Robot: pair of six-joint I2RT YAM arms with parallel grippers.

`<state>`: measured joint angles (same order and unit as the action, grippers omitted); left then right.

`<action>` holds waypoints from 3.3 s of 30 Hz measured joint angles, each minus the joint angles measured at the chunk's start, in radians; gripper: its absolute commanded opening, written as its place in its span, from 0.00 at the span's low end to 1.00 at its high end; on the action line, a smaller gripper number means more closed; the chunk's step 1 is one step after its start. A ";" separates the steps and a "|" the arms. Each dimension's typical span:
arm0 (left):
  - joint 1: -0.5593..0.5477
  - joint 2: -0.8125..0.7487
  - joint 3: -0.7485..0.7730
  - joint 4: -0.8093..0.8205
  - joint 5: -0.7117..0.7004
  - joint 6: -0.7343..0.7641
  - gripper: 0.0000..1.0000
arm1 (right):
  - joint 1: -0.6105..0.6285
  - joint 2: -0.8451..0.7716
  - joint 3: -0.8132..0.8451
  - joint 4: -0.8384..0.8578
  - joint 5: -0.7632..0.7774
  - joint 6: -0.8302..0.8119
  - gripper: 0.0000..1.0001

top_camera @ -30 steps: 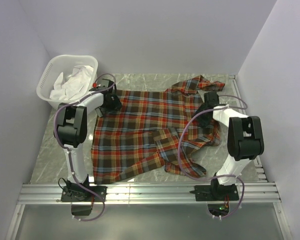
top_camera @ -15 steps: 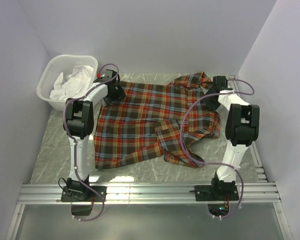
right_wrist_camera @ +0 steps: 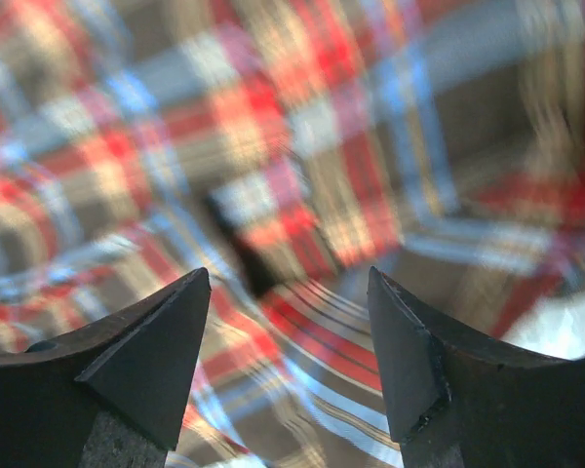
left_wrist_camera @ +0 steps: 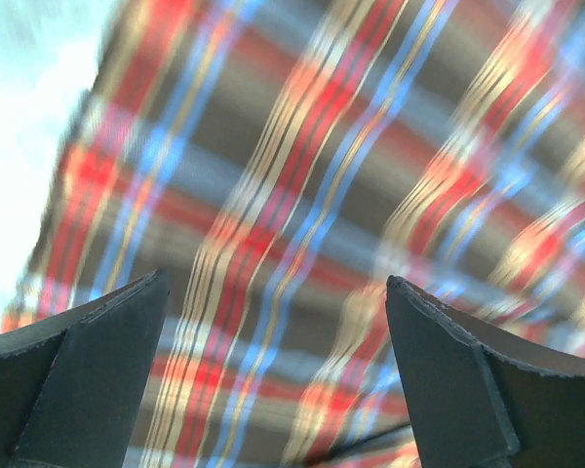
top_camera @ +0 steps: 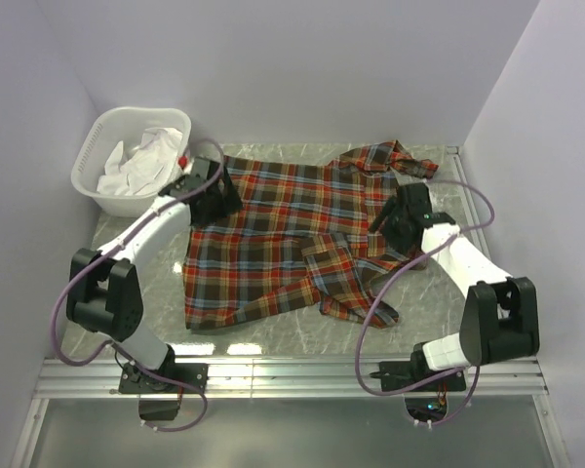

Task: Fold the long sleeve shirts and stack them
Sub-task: Flatten the shirt out

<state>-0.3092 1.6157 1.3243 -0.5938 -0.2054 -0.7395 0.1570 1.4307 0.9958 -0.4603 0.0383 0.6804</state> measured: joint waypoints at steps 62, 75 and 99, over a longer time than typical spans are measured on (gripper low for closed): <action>0.022 -0.002 -0.169 -0.003 -0.063 0.137 0.99 | 0.323 0.212 0.000 -0.130 0.130 -0.298 0.60; 0.022 0.055 -0.169 -0.010 -0.071 0.137 0.99 | 0.332 0.047 0.015 -0.286 0.089 -0.317 0.00; 0.022 0.198 -0.155 -0.018 -0.100 0.124 0.99 | 0.338 -0.446 0.063 -0.732 -0.186 -0.307 0.31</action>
<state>-0.2874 1.8133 1.1694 -0.6113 -0.3058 -0.6151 0.4950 0.9848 1.0588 -1.1927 -0.1474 0.3729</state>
